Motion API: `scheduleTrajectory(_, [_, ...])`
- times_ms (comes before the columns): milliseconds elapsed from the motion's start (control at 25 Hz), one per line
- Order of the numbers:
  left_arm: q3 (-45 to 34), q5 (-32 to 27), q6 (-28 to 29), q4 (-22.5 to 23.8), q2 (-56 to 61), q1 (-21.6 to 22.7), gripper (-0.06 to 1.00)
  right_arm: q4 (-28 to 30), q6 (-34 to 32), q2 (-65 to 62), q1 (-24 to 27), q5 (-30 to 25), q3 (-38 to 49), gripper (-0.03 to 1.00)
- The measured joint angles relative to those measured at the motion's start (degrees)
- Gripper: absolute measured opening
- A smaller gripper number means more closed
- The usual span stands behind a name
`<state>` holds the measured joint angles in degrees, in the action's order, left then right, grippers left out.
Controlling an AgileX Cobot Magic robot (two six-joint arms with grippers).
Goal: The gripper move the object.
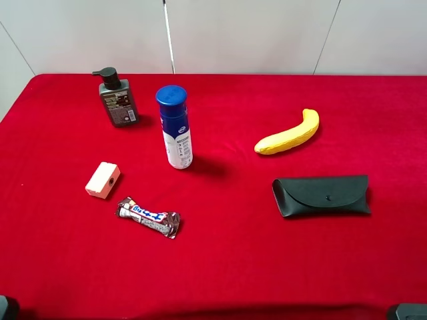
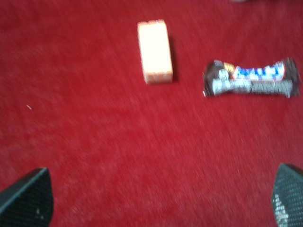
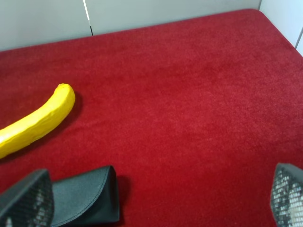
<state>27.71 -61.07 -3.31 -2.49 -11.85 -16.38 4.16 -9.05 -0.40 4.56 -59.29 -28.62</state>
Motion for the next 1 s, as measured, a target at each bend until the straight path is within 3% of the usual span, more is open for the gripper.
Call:
scheduleTrajectory(400, [-0.1, -0.1, 3.7, 1.4, 11.6, 0.0, 0.91, 0.0, 0.0, 0.0, 0.0, 0.0, 0.0, 0.69])
scheduleTrajectory(1000, [-0.1, -0.1, 4.5, 1.3, 12.1, 0.0, 0.91, 0.0, 0.0, 0.0, 0.0, 0.0, 0.0, 0.69])
